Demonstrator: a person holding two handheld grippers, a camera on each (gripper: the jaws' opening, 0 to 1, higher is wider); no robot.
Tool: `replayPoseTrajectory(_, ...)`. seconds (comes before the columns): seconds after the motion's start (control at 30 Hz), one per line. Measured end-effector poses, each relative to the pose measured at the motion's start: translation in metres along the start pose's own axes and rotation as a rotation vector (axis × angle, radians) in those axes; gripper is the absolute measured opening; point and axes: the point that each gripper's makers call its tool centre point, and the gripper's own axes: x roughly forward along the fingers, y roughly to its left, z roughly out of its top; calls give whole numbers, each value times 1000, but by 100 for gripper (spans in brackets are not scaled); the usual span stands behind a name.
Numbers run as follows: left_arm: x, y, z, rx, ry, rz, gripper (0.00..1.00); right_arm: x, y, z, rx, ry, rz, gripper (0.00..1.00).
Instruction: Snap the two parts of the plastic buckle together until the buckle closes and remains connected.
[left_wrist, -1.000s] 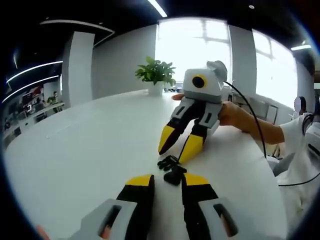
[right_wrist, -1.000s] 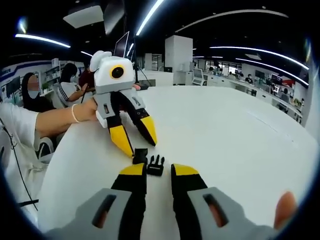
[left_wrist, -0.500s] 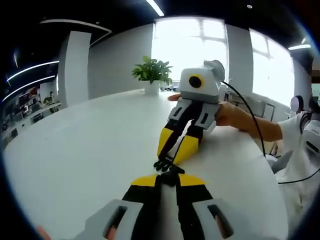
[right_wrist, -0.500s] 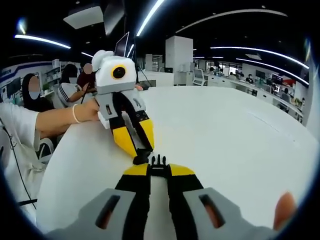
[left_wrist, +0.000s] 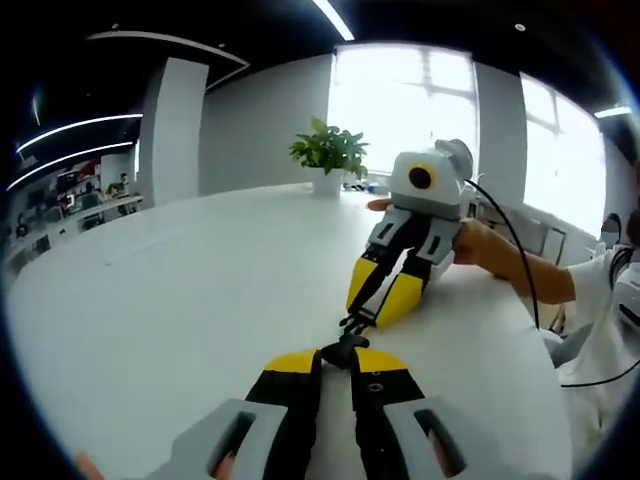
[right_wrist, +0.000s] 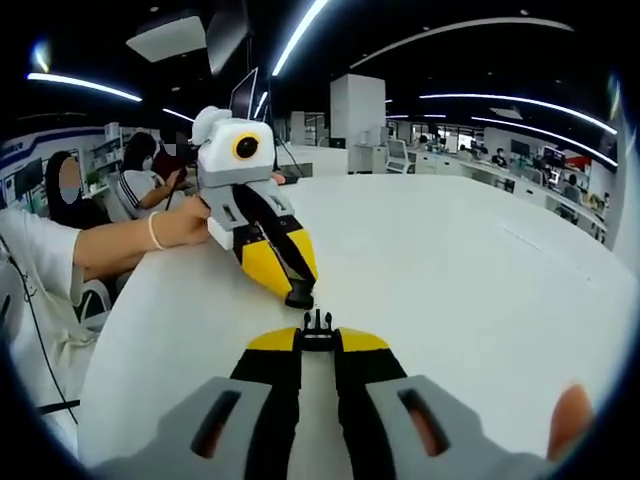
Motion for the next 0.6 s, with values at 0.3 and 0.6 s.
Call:
replayPoseTrajectory(0.3, 1, 4, -5, 23, 33, 35, 11, 3, 3, -1, 6, -3, 26, 13)
replayPoseTrajectory(0.6, 3, 0, -5, 42, 40, 34, 11, 7, 6, -5, -2, 19, 50, 13)
